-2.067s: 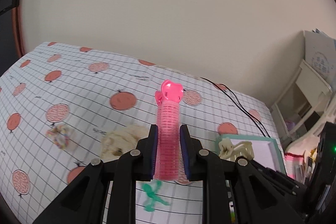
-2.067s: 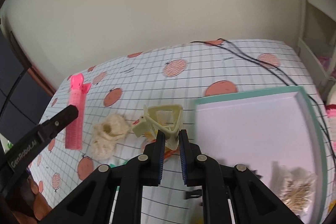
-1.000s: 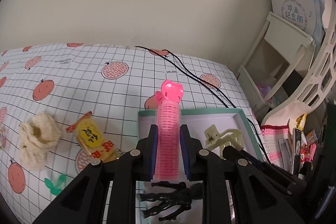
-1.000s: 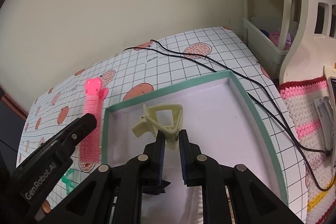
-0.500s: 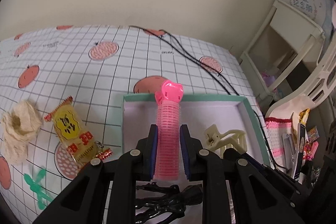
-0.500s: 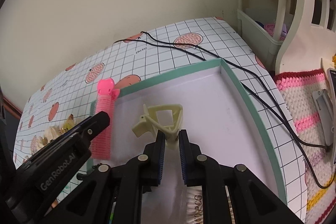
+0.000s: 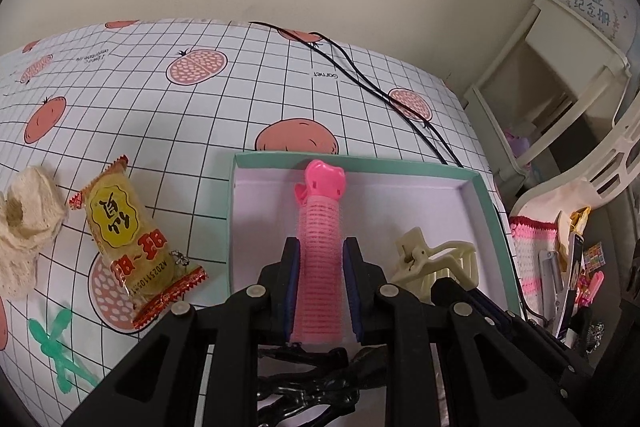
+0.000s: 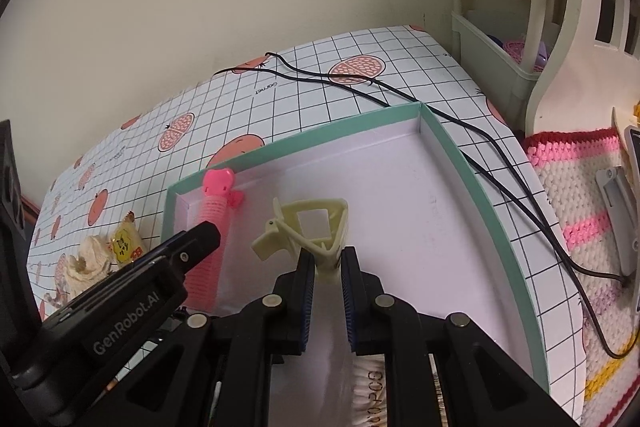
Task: Organize objects
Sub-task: 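Lift and carry the curler and hair clip over the white tray, then lower both items into the tray and open both grippers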
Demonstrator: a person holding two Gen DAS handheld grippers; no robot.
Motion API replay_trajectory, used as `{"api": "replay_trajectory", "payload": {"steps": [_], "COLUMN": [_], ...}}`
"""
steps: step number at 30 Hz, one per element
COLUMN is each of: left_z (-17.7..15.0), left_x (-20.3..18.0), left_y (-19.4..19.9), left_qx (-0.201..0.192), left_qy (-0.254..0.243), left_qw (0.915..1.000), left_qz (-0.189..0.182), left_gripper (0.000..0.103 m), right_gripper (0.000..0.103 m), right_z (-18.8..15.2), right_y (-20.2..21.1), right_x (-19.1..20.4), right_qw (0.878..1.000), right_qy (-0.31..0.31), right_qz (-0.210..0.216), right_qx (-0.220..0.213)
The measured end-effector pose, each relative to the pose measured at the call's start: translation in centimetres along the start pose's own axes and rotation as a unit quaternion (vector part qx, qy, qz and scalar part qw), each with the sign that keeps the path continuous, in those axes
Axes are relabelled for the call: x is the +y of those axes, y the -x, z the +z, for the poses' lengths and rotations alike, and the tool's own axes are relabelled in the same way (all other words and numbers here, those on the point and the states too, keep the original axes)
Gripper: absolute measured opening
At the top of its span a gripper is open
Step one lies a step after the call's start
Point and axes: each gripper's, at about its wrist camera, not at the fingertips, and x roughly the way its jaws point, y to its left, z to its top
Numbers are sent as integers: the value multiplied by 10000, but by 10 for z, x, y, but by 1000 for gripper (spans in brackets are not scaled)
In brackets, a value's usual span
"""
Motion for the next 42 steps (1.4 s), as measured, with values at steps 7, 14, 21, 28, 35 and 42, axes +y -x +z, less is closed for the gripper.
{"api": "replay_trajectory", "payload": {"steps": [7,14,21,28,35,42], "left_z": [-1,2,0,-13,-25,-33], "left_x": [0,0,3,14,31,47], "left_y": [4,23,49,66,76,86], "left_qx": [51,-59,-219,-247,-233,-162], "left_qy": [48,69,66,-1,8,121], "left_qw": [9999,9998,9994,9996,9997,9991], "left_qz": [-73,-178,-257,-115,95,363], "left_gripper": [23,23,23,24,44,54], "right_gripper": [18,18,18,18,17,35], "right_z": [-2,-2,-4,-11,-18,-29], "right_y": [2,12,27,35,41,48], "right_x": [2,1,3,14,24,15], "right_qw": [10000,9999,9997,9996,9996,9998], "right_qy": [70,63,-16,102,147,-135], "right_qz": [-48,-79,1,-19,-14,-59], "right_qx": [-8,-115,-239,-247,-228,-162]}}
